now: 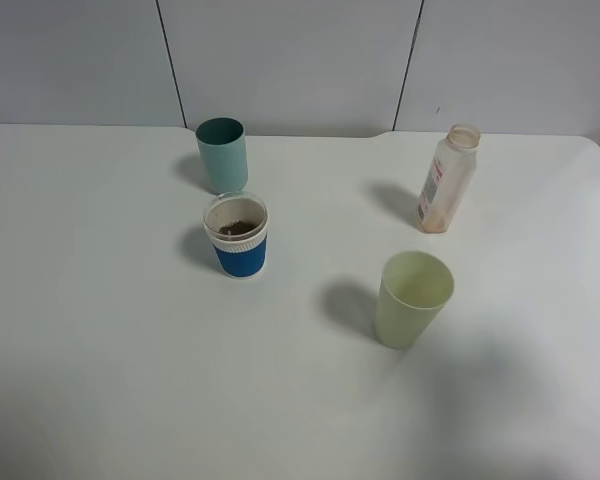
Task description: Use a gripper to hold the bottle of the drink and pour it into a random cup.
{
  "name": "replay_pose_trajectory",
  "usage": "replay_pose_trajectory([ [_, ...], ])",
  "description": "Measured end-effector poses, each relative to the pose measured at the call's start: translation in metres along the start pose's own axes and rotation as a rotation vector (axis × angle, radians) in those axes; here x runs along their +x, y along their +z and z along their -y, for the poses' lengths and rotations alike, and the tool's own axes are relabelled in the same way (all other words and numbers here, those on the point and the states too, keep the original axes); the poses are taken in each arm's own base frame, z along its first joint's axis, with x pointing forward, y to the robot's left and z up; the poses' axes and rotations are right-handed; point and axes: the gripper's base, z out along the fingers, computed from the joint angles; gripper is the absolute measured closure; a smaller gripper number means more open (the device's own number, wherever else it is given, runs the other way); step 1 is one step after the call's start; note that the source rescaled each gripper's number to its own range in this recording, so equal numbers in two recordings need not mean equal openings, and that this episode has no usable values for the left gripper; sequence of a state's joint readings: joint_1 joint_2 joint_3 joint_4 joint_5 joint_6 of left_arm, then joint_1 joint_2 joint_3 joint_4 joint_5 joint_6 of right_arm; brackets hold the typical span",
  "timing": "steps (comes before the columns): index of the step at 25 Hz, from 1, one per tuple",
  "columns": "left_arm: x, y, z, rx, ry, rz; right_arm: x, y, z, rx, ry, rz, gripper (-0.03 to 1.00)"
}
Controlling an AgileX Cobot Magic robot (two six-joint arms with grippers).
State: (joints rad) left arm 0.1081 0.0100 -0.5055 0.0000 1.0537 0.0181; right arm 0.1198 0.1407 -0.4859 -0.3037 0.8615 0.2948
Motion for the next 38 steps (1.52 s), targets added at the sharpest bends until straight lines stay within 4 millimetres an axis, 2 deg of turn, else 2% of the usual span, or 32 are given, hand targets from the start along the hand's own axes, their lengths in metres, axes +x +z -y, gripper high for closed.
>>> replay_pose_trajectory([
  [9, 0.0, 0.0, 0.0, 0.0, 0.0, 0.0, -0.001, -0.001, -0.001, -0.015, -0.02, 0.002, 0.01],
  [14, 0.0, 0.0, 0.0, 0.0, 0.0, 0.0, -0.011, -0.011, -0.003, -0.053, 0.012, 0.031, 0.01],
  [22, 0.0, 0.0, 0.0, 0.0, 0.0, 0.0, 0.012, -0.014, -0.001, -0.036, -0.073, -0.222, 0.01],
  [38, 0.0, 0.0, 0.0, 0.0, 0.0, 0.0, 0.015, -0.007, -0.003, -0.054, -0.071, -0.207, 0.01],
])
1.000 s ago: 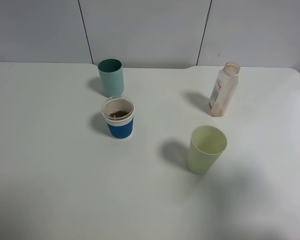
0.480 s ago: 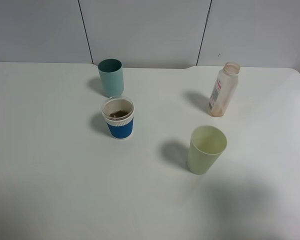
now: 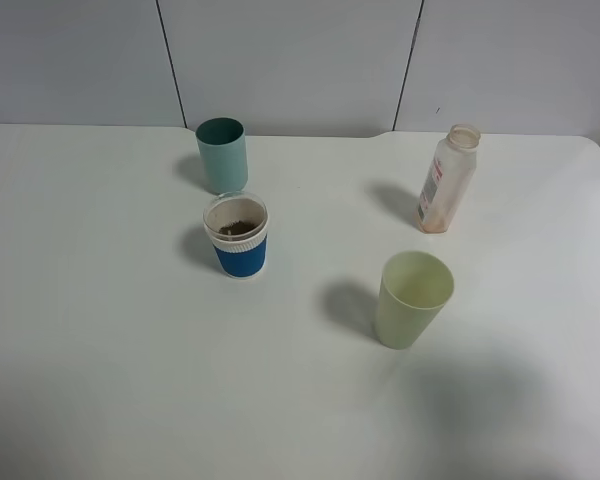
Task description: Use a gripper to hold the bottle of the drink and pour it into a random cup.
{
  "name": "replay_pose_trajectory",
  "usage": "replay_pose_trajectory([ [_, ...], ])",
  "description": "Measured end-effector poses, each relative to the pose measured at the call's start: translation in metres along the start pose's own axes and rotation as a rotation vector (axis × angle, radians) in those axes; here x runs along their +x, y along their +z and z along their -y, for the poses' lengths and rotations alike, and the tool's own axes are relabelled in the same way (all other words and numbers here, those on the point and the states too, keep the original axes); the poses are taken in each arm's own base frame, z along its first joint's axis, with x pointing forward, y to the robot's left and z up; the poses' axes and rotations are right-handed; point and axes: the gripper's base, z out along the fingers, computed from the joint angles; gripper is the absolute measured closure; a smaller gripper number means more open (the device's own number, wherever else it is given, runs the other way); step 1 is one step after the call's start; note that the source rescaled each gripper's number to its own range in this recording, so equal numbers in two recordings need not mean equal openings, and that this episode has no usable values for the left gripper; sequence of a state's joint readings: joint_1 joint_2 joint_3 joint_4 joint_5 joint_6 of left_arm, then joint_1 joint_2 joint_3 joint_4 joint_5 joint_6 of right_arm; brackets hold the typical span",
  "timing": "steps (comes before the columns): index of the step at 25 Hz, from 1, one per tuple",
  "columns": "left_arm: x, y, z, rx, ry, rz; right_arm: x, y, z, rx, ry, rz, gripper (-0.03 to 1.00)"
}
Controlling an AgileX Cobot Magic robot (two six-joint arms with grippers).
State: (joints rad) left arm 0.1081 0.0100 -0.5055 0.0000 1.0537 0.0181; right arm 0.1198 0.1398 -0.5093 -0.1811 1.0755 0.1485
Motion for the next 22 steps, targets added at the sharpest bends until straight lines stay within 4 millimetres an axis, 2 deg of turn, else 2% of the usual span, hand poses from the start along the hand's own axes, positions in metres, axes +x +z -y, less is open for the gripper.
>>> replay_pose_trajectory([
  [22, 0.0, 0.0, 0.0, 0.0, 0.0, 0.0, 0.0003, 0.0004, -0.0001, 0.0, 0.0, -0.001, 0.01],
])
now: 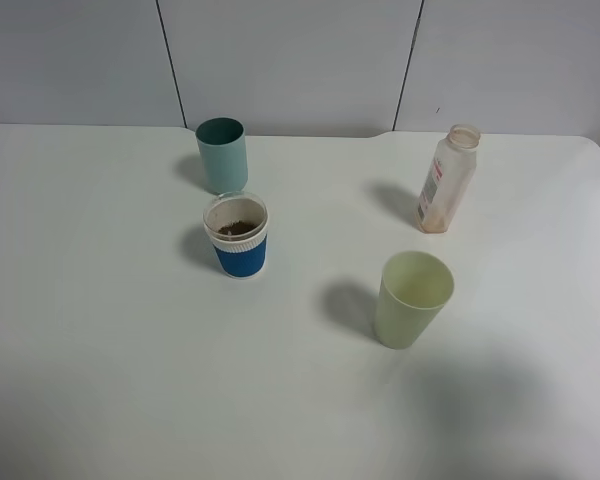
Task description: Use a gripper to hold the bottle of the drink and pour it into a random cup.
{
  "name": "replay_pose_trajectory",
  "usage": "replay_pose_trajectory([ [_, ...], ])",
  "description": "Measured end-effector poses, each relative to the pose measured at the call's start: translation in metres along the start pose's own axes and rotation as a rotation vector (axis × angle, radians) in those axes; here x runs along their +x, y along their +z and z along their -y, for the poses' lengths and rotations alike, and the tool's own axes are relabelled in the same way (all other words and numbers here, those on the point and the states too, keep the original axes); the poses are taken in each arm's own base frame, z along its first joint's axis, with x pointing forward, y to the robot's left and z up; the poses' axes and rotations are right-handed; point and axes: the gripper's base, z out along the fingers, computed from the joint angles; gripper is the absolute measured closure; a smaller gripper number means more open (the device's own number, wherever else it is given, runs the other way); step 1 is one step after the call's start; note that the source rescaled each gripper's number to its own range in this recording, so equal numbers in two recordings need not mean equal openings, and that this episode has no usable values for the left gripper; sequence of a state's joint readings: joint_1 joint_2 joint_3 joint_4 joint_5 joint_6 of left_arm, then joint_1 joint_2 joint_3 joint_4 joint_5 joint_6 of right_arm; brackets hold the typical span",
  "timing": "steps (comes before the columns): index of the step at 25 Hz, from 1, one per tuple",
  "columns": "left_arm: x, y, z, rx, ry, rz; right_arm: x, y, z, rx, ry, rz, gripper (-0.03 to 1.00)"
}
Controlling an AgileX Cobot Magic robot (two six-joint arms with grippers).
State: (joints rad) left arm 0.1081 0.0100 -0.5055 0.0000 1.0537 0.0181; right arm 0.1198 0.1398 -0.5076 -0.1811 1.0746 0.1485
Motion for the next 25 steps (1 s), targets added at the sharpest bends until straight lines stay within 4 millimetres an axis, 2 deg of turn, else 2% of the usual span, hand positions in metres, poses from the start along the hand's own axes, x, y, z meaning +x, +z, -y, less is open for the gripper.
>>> replay_pose_trajectory([
  [25, 0.0, 0.0, 0.0, 0.0, 0.0, 0.0, 0.0, 0.0, 0.0, 0.0, 0.0, 0.0, 0.01],
])
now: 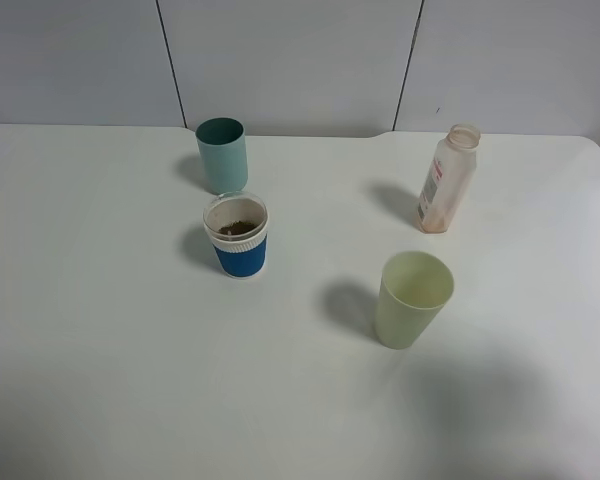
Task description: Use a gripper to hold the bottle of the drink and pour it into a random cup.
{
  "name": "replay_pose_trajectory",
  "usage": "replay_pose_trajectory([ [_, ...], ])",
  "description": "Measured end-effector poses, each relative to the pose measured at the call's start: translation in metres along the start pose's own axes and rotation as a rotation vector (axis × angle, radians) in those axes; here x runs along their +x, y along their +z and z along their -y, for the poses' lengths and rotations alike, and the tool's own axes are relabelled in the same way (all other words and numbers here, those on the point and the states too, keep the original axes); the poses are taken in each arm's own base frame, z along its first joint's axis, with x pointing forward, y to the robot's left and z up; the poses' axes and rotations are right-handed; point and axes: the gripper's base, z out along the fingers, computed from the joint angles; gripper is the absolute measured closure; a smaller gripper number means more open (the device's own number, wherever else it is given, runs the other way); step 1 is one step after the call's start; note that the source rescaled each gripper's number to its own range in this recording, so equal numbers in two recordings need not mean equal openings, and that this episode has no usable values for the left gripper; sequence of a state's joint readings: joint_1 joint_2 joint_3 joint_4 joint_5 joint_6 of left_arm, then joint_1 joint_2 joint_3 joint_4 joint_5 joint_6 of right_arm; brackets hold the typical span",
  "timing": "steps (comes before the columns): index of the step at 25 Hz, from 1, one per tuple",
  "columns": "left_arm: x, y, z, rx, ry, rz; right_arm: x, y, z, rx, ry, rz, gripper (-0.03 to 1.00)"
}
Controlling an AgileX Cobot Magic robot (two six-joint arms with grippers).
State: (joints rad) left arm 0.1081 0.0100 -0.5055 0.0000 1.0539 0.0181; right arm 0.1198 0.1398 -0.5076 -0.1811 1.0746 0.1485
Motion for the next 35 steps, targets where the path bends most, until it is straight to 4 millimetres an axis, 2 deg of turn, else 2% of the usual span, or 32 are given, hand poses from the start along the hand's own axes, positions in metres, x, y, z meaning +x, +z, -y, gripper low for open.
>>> replay_pose_trajectory([
  [35, 0.0, 0.0, 0.0, 0.0, 0.0, 0.0, 0.0, 0.0, 0.0, 0.0, 0.0, 0.0, 0.01],
])
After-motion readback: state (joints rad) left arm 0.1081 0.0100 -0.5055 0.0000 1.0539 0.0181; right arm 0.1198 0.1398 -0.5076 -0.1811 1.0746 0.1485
